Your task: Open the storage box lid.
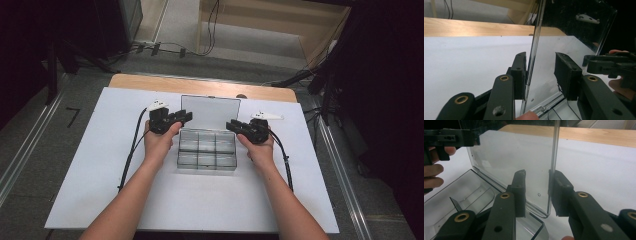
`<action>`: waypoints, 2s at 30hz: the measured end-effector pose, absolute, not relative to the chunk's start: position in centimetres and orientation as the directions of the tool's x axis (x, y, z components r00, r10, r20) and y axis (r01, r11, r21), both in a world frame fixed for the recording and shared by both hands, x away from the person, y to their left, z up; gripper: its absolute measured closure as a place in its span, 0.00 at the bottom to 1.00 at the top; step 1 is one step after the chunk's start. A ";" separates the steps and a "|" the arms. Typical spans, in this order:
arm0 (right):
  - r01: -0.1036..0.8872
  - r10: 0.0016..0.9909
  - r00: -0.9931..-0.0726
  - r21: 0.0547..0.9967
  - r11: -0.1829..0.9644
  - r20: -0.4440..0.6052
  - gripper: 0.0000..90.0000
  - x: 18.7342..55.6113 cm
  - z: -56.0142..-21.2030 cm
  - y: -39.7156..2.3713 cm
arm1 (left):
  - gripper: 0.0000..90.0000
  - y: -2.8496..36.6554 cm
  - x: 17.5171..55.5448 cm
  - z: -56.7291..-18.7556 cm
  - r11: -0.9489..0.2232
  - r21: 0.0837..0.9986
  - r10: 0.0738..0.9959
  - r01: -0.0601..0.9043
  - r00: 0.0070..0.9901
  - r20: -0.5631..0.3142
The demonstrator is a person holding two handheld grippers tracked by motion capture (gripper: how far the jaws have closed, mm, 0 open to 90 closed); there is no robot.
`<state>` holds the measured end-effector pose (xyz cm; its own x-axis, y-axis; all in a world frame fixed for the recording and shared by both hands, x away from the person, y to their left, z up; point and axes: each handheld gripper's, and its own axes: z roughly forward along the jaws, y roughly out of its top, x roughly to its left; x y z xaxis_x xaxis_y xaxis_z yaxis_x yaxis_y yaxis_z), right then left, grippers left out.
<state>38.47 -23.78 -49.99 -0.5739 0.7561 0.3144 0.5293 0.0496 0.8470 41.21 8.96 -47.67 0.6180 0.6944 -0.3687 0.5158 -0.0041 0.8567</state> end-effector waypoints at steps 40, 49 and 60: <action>0.642 0.734 -0.510 0.766 -0.021 0.448 0.53 39.9 -51.8 -23.3 | 0.37 7.9 42.7 -49.8 -0.013 0.753 0.693 0.658 0.549 -0.468; 0.664 0.727 -0.494 0.747 -0.038 0.476 0.50 40.1 -52.0 -23.5 | 0.31 7.8 42.9 -50.3 -0.005 0.729 0.684 0.684 0.534 -0.497; 0.680 0.726 -0.479 0.732 -0.048 0.494 0.46 40.3 -52.2 -23.6 | 0.28 7.8 43.0 -50.5 -0.005 0.715 0.685 0.699 0.524 -0.507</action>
<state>40.26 -23.63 -52.16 -0.4795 0.7256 0.4936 0.6800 -0.0484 0.7317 43.03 7.76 -50.46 0.5235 0.6845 -0.5073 0.6993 -0.0052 0.7148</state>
